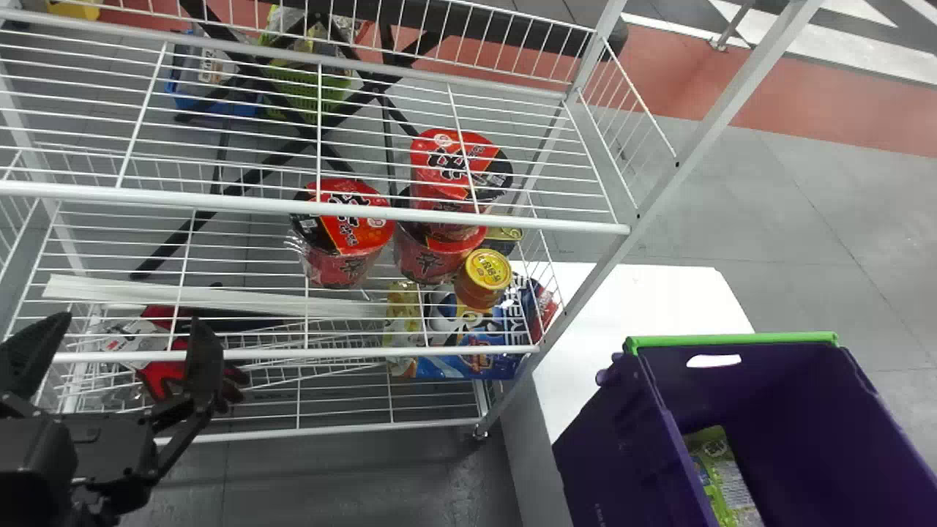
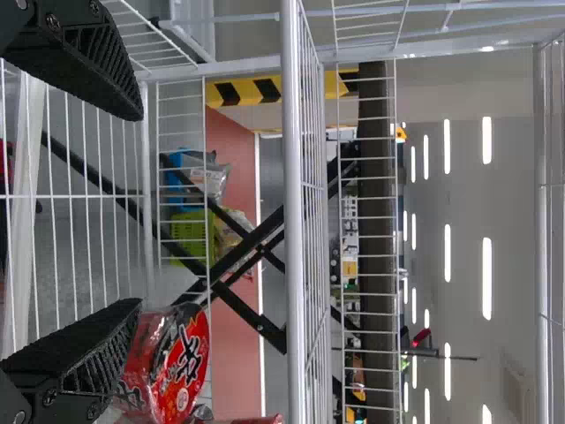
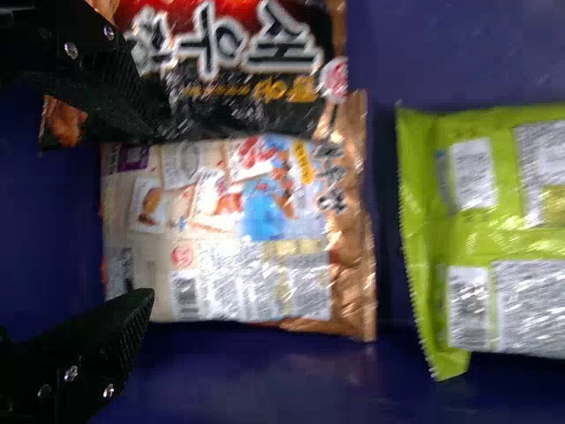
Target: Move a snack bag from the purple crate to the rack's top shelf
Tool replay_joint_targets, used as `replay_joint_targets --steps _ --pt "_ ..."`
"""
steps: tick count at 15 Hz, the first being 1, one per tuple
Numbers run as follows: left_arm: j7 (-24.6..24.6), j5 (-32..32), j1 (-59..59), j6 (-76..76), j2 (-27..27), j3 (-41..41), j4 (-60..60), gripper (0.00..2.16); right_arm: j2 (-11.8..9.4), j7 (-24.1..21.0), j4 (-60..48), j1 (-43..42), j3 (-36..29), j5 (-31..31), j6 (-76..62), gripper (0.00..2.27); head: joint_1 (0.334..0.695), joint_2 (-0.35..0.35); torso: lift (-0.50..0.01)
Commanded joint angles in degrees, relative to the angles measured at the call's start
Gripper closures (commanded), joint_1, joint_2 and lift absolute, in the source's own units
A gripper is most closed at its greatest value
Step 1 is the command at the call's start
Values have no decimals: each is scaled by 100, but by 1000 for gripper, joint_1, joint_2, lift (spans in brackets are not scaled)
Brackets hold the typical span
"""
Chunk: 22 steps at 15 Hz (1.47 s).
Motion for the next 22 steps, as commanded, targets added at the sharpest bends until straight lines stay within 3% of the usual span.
replay_joint_targets --steps 1,14,18,22 --pt "0 13 -5 0 0 4 18 60 -4 -241 165 55 47 129 -44 188 695 -350 -464" --pt "-70 110 -137 -105 0 -49 229 60 40 -777 648 55 100 -231 -290 181 695 -350 -464" --pt "-79 110 -172 -105 0 -67 290 60 22 -777 701 90 -313 -477 -536 161 695 -350 -464" --pt "-105 145 -216 -158 0 -67 387 60 -145 -733 921 90 -709 -943 -624 144 695 -350 -464"
